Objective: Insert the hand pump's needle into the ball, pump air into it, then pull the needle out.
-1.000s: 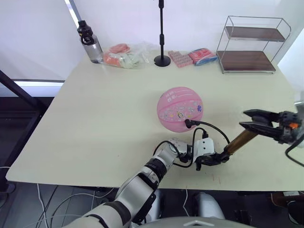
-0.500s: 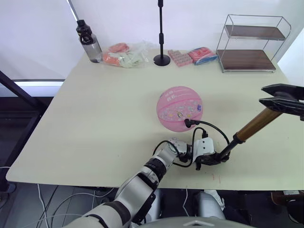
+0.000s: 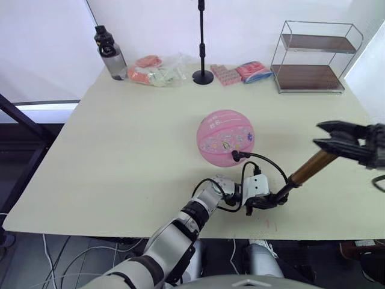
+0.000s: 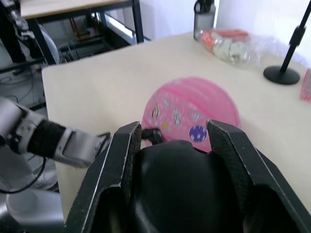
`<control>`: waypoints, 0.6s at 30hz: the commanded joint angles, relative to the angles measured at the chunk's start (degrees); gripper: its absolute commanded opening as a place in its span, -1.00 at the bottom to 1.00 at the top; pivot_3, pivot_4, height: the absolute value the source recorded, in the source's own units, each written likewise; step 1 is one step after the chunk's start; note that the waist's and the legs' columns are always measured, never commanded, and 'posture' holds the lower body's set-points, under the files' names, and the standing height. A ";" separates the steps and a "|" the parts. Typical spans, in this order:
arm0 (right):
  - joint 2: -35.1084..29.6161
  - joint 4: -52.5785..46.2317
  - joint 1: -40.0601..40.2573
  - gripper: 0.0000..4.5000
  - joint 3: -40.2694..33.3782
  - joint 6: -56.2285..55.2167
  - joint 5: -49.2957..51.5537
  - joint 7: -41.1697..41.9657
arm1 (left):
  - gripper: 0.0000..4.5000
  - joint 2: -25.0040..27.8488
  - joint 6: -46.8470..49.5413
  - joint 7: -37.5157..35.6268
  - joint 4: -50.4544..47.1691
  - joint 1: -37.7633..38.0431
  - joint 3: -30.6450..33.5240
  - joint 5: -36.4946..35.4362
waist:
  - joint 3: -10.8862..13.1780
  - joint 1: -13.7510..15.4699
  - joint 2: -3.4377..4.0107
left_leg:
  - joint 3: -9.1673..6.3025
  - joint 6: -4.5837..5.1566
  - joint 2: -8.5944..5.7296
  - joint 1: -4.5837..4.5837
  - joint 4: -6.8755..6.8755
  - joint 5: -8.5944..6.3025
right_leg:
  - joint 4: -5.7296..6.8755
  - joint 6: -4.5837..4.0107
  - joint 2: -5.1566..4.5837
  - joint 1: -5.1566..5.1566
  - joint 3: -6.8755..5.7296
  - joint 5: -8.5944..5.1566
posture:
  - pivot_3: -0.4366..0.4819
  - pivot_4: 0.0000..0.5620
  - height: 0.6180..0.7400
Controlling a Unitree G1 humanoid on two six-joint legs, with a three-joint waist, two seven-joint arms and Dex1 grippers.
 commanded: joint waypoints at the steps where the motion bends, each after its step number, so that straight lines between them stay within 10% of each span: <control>1: 2.98 0.26 2.23 -0.27 5.43 -2.09 -4.48 -0.72 | -0.52 2.03 2.86 -0.43 3.97 2.07 -1.68 3.08 | 0.01 -0.07 0.00 | 0.00 0.00 0.01 0.26 -0.04 -0.01 | -0.04 -0.02 0.01 0.24 0.00 -0.01 | -0.05 -0.47 1.00; 18: 23.91 5.70 9.62 -0.27 16.07 -16.72 -15.73 -6.08 | -0.52 1.84 2.95 0.00 4.26 1.73 -1.51 2.99 | -0.38 -1.10 -0.03 | -0.14 -0.02 0.01 0.47 -0.09 -0.02 | -0.05 -0.21 0.00 0.46 0.10 -0.12 | -0.05 -0.47 1.00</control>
